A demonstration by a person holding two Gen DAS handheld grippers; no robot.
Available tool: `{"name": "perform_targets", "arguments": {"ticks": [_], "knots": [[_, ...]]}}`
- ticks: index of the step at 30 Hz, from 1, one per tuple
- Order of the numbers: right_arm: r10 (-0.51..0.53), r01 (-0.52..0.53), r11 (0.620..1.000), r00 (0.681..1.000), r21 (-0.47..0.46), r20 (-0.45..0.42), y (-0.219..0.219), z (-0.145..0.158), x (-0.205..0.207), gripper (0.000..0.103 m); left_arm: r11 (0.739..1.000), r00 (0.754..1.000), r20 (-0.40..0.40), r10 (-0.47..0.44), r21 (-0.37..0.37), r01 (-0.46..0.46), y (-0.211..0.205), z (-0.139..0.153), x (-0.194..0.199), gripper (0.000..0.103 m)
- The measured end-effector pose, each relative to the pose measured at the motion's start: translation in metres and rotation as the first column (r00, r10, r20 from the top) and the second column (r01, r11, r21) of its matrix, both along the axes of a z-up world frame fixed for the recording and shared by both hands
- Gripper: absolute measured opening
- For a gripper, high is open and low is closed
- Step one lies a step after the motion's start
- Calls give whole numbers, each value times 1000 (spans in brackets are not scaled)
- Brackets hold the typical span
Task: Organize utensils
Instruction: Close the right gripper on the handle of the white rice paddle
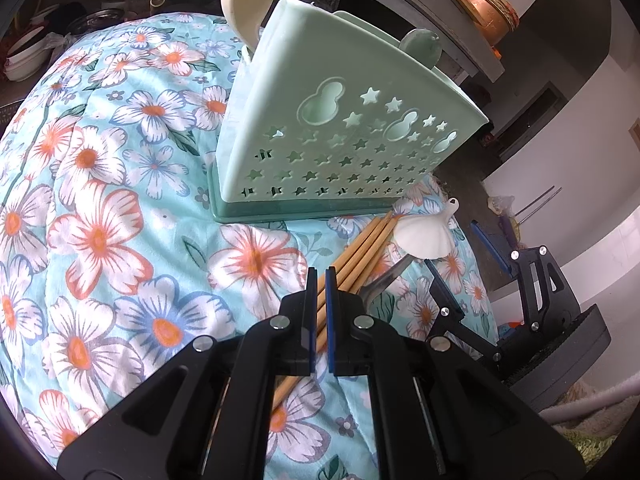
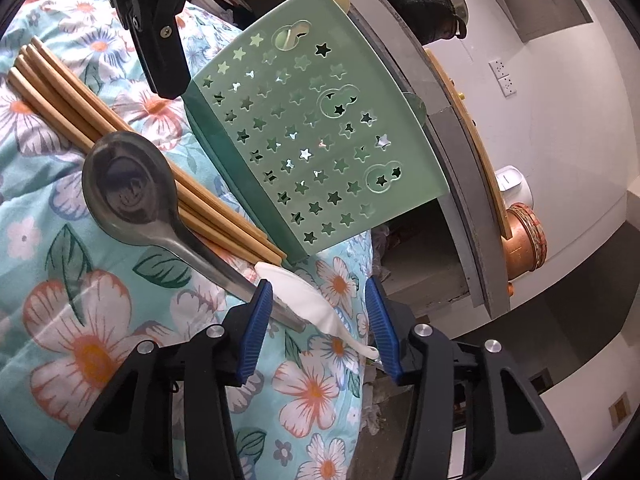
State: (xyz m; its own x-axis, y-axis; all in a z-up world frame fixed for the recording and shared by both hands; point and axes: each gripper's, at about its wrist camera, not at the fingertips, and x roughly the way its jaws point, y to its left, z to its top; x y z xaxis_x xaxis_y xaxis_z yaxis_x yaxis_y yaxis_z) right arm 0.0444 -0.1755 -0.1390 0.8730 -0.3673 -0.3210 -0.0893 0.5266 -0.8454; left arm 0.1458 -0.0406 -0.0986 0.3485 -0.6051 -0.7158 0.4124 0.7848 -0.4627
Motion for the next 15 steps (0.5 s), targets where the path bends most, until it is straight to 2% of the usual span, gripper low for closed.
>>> {"name": "perform_targets", "arguments": {"ticks": [7,15], "knots": [[-12,14,997,999,74,-31,-7,5,1,47,1000,1000,-3,2,-3,-2,1,-1,1,3],[-23,29,995,998,100,-57,-18,4,-5,47,1000,1000,-1,-2,-4,2,-1,-1,1,3]]}}
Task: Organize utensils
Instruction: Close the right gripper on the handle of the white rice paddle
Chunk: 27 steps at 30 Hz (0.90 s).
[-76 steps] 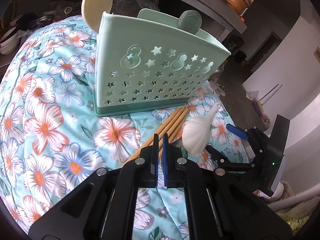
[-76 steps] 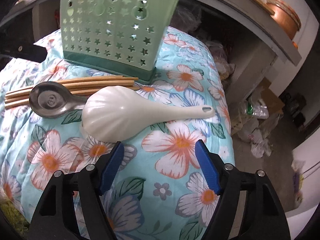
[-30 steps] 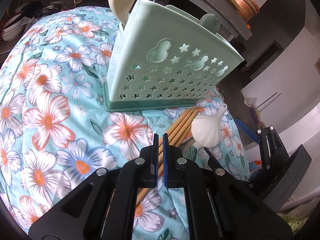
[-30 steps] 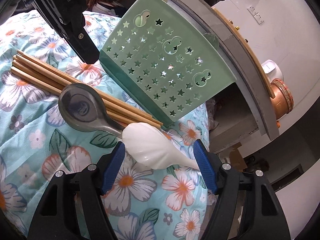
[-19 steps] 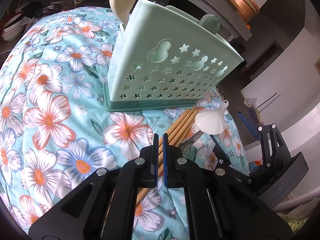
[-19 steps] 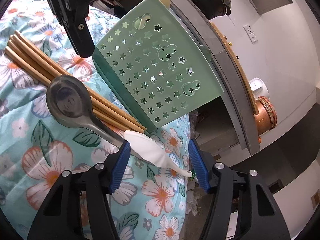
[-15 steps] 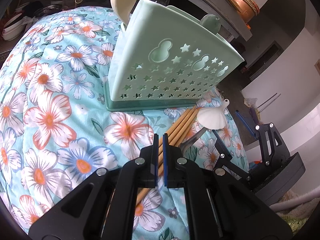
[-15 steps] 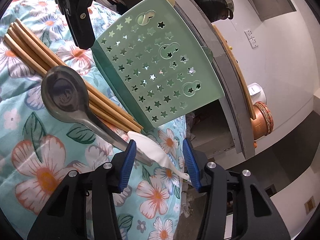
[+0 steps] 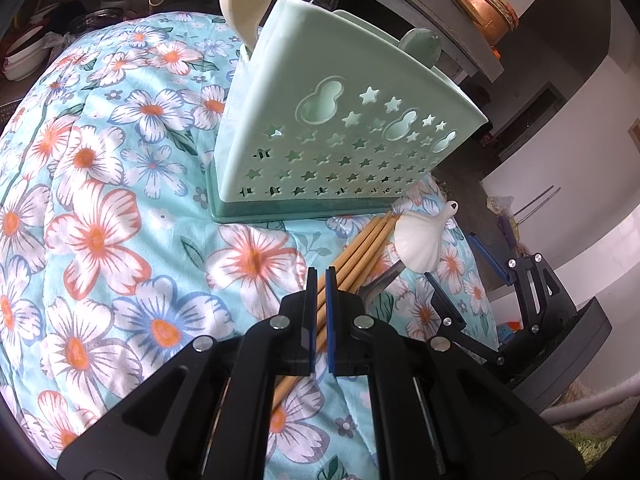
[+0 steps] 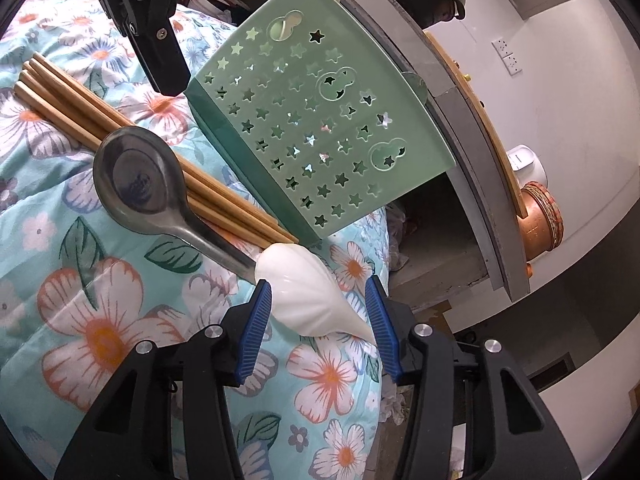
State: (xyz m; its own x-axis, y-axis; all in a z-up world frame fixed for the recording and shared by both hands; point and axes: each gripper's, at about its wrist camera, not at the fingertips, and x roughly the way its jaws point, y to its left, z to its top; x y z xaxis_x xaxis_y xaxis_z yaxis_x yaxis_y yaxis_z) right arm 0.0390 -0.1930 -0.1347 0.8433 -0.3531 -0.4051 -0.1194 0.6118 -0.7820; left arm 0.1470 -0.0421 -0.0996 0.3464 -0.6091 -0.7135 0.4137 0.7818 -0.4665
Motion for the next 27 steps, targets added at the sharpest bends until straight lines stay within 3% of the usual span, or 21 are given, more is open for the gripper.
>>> {"name": "perform_targets", "arguments": {"ticks": [7,13,27], "knots": [[-66,63,996,996,-56,-57,-32,-9,8,47,1000,1000,2,0,3,0,-2,0,1,3],[-20,13,998,993,-65,-116,-38,-15,22,47,1000,1000,-2,3,6,-3,-2,0,3,3],[75,-89,976,994,-197,-74,-26,-14,29,45,1000,1000,-2,15,12,-15,3,-2,5,3]]}}
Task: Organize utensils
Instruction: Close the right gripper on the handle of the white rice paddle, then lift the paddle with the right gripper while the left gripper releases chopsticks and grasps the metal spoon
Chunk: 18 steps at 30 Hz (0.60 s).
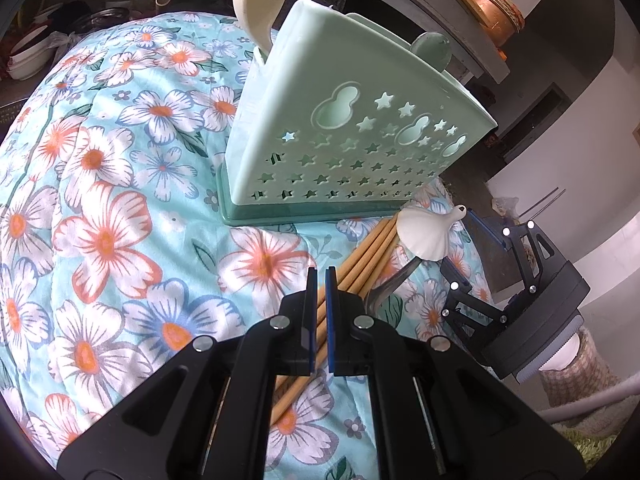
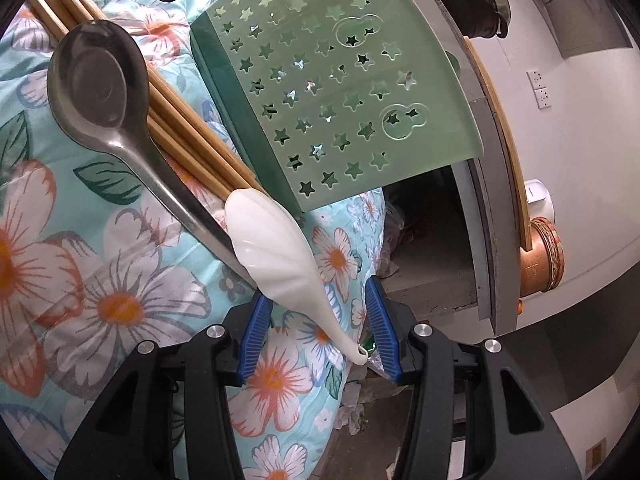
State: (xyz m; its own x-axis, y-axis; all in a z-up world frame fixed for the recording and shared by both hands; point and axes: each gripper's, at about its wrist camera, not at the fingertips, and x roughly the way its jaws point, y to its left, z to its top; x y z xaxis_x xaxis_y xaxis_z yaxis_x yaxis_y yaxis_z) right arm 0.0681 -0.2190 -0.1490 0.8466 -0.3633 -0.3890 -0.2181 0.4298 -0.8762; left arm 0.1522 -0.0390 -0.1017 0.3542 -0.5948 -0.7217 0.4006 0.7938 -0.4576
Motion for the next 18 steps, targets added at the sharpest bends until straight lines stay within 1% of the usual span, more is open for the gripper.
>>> {"name": "perform_targets", "arguments": {"ticks": [2,4,9,10,11,12,14,18], "knots": [[4,-4,1000,1000,-8,-1,2,-1,2,36,1000,1000,-1,-1,-1,1,0,0,0,3],[7,-8,1000,1000,-18,-7,3,-3,5,31,1000,1000,0,-2,-2,2,0,0,0,3],[11,-11,999,1000,-35,-9,6,-11,15,26,1000,1000,-2,-5,-4,5,3,-1,-1,3],[10,-10,999,1000,-33,-7,6,-12,17,23,1000,1000,-3,-6,-2,6,3,-2,-1,3],[7,-8,1000,1000,-29,-6,7,-13,19,17,1000,1000,-5,-7,1,7,3,-2,-1,3],[4,-4,1000,1000,-27,1,7,-13,21,15,1000,1000,-5,-8,5,8,2,-1,-1,3],[1,0,1000,1000,-12,24,9,-11,22,8,1000,1000,-1,-9,11,9,1,0,-2,3],[-14,10,998,997,57,74,9,5,18,6,1000,1000,14,-12,19,12,0,6,-5,3]]}}
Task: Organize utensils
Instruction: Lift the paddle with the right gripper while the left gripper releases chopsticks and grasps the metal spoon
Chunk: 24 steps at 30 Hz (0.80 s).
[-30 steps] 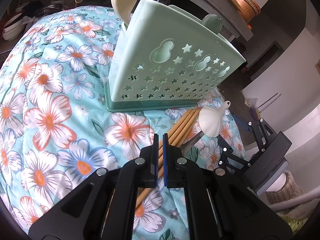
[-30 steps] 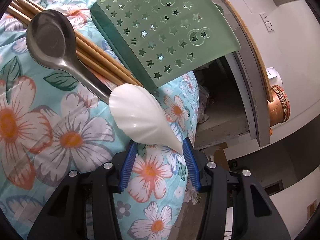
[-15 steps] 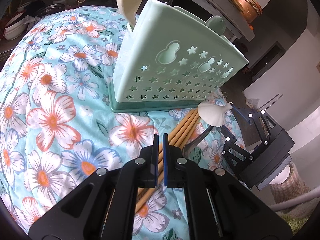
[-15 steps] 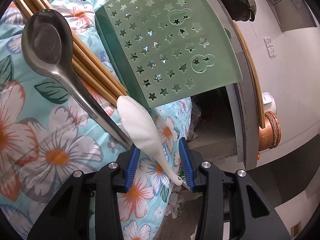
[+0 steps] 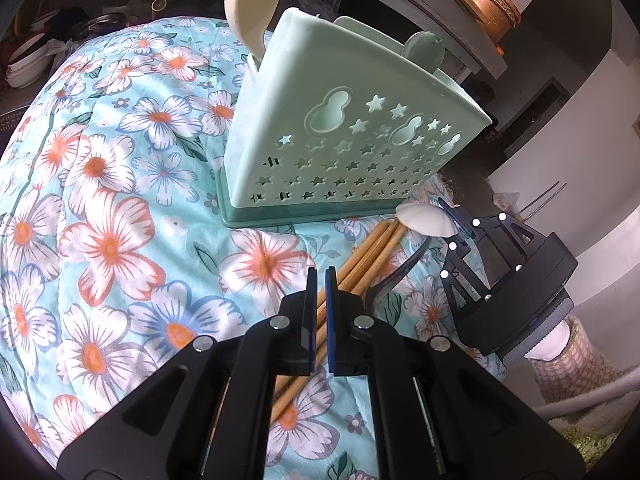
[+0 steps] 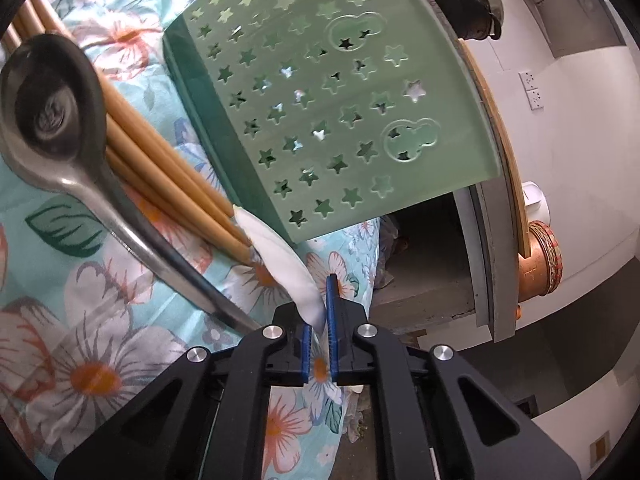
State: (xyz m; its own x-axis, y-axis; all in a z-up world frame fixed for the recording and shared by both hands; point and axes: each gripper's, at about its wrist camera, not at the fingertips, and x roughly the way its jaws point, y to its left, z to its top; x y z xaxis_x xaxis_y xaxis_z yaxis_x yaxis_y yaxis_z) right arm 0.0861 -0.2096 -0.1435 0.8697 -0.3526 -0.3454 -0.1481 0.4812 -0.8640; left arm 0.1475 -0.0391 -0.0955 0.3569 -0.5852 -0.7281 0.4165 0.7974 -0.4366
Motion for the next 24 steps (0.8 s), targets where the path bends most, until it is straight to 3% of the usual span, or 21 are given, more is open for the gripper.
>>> {"name": "perform_targets", "arguments": {"ticks": [6,11,16,21,24], "knots": [[-52,44,982,998,186,36,-10,35,-10,5,1000,1000,16,-17,5,17,-8,8,-6,3],[-116,92,904,993,419,33,-32,74,-17,4,998,998,26,-59,-2,59,-16,13,-14,5],[-150,118,754,989,646,-6,-64,107,-25,4,991,991,32,-132,-7,132,-24,14,-28,22],[-149,140,568,987,811,-66,-94,121,-35,4,981,981,-10,-192,3,192,-37,3,-44,26],[-148,146,476,985,867,-85,-106,123,-46,4,979,978,-48,-201,-3,202,-41,-7,-49,26]]}}
